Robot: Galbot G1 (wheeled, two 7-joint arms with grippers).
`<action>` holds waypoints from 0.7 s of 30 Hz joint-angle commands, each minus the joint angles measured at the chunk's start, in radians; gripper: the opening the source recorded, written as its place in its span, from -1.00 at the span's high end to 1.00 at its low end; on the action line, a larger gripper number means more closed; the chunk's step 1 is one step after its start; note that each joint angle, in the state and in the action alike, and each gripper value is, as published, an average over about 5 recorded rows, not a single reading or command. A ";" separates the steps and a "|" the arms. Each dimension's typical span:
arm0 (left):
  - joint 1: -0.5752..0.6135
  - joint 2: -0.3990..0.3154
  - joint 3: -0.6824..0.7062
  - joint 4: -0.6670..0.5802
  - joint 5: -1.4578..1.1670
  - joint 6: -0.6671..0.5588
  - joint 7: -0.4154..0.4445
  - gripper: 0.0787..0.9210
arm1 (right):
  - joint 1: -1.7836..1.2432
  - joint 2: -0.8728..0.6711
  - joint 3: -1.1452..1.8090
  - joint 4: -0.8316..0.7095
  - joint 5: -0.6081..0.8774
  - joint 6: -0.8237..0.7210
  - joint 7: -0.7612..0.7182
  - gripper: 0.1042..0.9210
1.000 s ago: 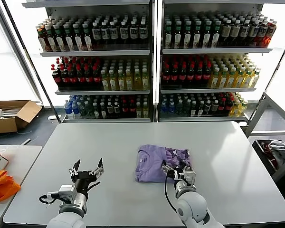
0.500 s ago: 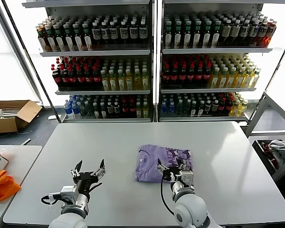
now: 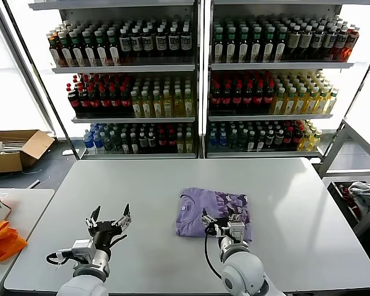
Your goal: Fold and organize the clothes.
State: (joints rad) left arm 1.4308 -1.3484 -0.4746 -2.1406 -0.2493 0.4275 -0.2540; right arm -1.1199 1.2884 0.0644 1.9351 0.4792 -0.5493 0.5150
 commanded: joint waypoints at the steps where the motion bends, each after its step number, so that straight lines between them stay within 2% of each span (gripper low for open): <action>1: -0.002 -0.008 -0.002 0.000 0.001 -0.015 -0.002 -0.77 | -0.030 -0.029 0.066 0.053 -0.071 0.001 -0.023 -0.76; 9: 0.001 -0.025 0.005 -0.014 0.001 -0.063 0.008 -0.77 | -0.124 -0.142 0.270 0.147 -0.103 0.033 -0.153 -0.76; 14: -0.005 -0.038 0.012 -0.013 0.001 -0.091 0.011 -0.77 | -0.201 -0.214 0.415 0.140 -0.126 0.112 -0.278 -0.76; 21: -0.012 -0.048 0.021 -0.008 0.003 -0.116 0.025 -0.77 | -0.238 -0.206 0.479 0.099 -0.116 0.139 -0.267 -0.76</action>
State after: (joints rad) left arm 1.4210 -1.3914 -0.4553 -2.1511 -0.2480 0.3449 -0.2360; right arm -1.2751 1.1359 0.3702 2.0361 0.3812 -0.4683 0.3301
